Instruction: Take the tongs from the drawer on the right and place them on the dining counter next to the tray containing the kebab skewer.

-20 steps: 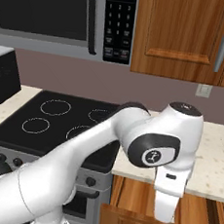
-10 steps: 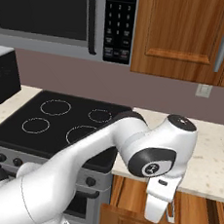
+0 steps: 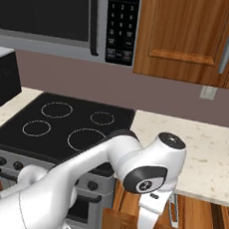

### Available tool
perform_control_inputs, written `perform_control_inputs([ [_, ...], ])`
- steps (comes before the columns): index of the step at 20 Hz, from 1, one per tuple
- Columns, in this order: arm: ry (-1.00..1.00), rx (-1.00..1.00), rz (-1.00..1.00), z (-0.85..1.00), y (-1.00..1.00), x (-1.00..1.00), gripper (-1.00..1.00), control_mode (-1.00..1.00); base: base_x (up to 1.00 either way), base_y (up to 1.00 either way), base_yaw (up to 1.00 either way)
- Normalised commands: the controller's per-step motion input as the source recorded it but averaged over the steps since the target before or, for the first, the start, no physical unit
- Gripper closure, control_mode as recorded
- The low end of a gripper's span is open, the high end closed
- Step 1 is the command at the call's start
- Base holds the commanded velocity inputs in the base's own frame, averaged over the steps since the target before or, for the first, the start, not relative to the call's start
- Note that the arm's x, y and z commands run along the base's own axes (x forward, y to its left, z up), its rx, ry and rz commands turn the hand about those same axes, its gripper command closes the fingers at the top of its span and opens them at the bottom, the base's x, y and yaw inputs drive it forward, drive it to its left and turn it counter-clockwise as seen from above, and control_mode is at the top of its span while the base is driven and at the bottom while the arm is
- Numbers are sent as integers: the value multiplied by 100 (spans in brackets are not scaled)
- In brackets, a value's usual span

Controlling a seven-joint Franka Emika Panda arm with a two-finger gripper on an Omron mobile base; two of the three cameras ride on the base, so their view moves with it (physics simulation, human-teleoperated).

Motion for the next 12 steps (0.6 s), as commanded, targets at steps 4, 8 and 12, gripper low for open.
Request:
perform_control_inputs([
  [4, 0, 0, 0, -37, 7, 15, -100, -100, 0, 0, 0],
  [8, 0, 0, 0, -38, 4, 20, -100, -100, 0, 0, 0],
  [12, 0, 0, 0, -35, 0, 18, -100, -100, 0, 0, 0],
])
